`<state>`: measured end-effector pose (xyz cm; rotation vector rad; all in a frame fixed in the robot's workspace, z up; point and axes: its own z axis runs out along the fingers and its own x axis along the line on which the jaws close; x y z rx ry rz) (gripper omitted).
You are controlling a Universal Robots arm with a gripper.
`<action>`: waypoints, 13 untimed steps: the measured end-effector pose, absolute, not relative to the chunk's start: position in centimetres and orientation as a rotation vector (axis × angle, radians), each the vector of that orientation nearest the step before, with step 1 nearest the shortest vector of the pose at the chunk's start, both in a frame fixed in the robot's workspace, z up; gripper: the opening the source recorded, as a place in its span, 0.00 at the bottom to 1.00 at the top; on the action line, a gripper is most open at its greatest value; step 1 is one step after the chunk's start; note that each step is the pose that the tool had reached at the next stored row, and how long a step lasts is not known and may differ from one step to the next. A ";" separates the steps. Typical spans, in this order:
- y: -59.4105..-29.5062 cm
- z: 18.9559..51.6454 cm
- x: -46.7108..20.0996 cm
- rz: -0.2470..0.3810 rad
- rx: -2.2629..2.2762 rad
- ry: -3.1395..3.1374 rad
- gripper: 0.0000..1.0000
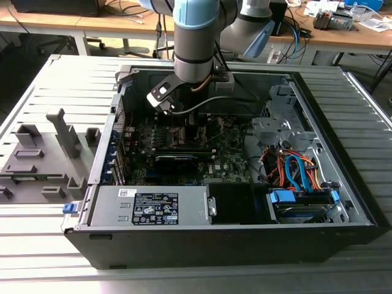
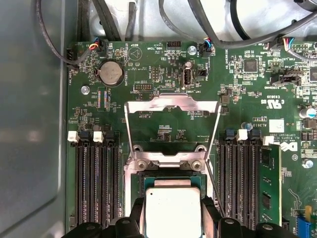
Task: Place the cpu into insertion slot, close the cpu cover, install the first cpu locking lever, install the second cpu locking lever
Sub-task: 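Place the cpu into insertion slot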
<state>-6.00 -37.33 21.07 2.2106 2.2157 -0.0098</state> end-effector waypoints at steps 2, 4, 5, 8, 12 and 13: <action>-37.3 21.0 -6.0 -0.010 2.213 2.213 0.54; -37.1 20.9 -6.1 -0.010 2.218 2.208 0.54; -37.1 20.8 -6.1 -0.010 2.219 2.207 0.54; -37.1 20.6 -6.1 -0.010 2.219 2.207 0.54; -37.1 20.5 -6.1 -0.010 2.219 2.207 0.54; -37.1 20.4 -6.1 -0.010 2.219 2.207 0.54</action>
